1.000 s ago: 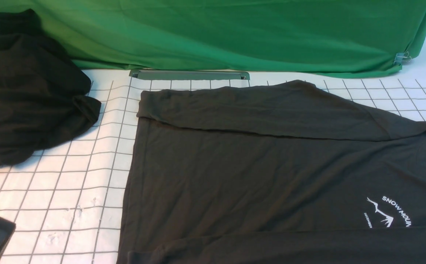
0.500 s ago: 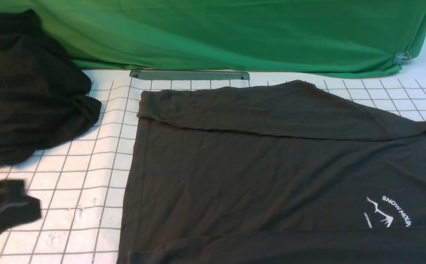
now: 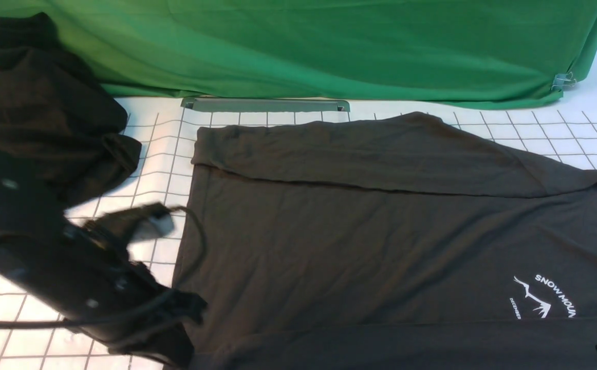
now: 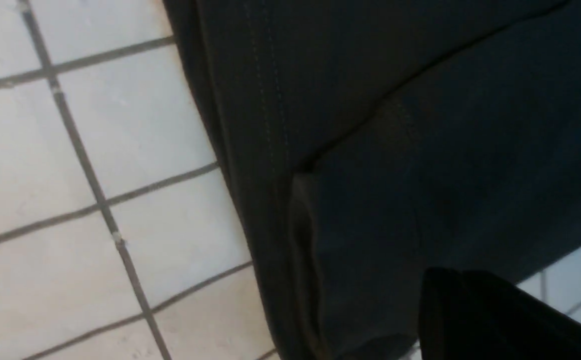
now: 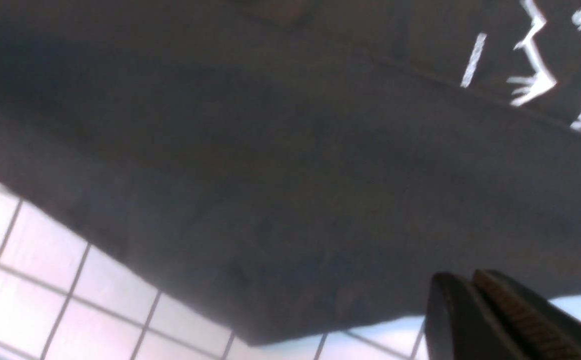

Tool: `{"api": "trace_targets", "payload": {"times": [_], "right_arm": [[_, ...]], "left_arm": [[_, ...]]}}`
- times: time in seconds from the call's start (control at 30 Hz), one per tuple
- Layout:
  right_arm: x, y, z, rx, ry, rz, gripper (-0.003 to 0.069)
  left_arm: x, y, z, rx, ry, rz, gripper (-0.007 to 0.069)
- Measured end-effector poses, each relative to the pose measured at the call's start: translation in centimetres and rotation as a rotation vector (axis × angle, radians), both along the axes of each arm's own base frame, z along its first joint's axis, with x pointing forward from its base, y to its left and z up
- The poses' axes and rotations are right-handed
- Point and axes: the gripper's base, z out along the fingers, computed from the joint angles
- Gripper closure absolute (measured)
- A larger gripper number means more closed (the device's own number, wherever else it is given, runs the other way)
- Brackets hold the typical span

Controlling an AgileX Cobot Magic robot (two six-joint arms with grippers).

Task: Fold a long-sleeved shirt over a white checkered tablecloth.
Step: 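Grasp the left edge of the dark T-shirt lying flat on the table, then fold the left side of the black T-shirt inward over its body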

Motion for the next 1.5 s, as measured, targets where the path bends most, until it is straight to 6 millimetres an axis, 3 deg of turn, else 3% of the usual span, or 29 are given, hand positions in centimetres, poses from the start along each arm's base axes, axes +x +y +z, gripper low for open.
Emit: {"api": "trace_targets", "payload": {"times": [0.17,0.43,0.6,0.77,0.9,0.97,1.0,1.03,1.1,1.17,1.23,1.33,1.37,1.5], "right_arm": [[0.2,0.0,0.1,0.003,-0.018,-0.004,0.061],[0.6,0.0,0.2,0.01,-0.06,-0.014,0.0599],[0.6,0.0,0.3,0.01,-0.064,-0.015,0.0585],[0.6,0.0,0.3,0.01,-0.064,-0.015,0.0577],[0.6,0.0,0.3,0.01,-0.064,-0.015,0.0566],[0.6,0.0,0.3,0.01,-0.064,-0.015,0.056],[0.6,0.0,0.3,0.01,-0.064,-0.015,0.056],[0.6,0.0,0.3,0.01,-0.064,-0.015,0.0557],[0.6,0.0,0.3,0.01,-0.064,-0.015,0.0554],[0.6,0.0,0.3,0.01,-0.064,-0.015,0.0554],[0.6,0.0,0.3,0.01,-0.064,-0.015,0.0552],[0.6,0.0,0.3,0.01,-0.064,-0.015,0.055],[0.6,0.0,0.3,0.01,-0.064,-0.015,0.0547],[0.6,0.0,0.3,0.01,-0.064,-0.015,0.054]], "left_arm": [[0.5,-1.3,-1.3,0.143,-0.037,0.01,0.0505],[1.1,-1.5,-1.5,0.137,-0.067,0.102,0.0304],[1.4,-1.9,-3.0,0.135,-0.006,0.111,0.024],[1.8,-2.1,-4.4,0.148,0.038,0.115,0.0239],[2.0,-2.1,-4.6,0.149,0.038,0.109,0.0323],[2.0,-2.2,-4.5,0.147,0.037,0.107,0.0449],[2.0,-2.2,-4.5,0.144,0.037,0.109,0.046],[2.0,-2.2,-4.3,0.138,0.031,0.111,0.0538],[1.8,-2.2,-3.4,0.127,0.019,0.107,0.06],[1.8,-2.2,-2.4,0.116,0.012,0.101,0.0606],[2.1,-2.5,0.1,0.082,-0.029,0.102,0.0608],[2.6,-2.5,2.3,0.053,-0.069,0.114,0.0608],[3.2,-2.6,4.3,0.027,-0.111,0.118,0.0608],[5.5,-2.4,7.9,0.009,-0.198,0.133,0.0608]]}}
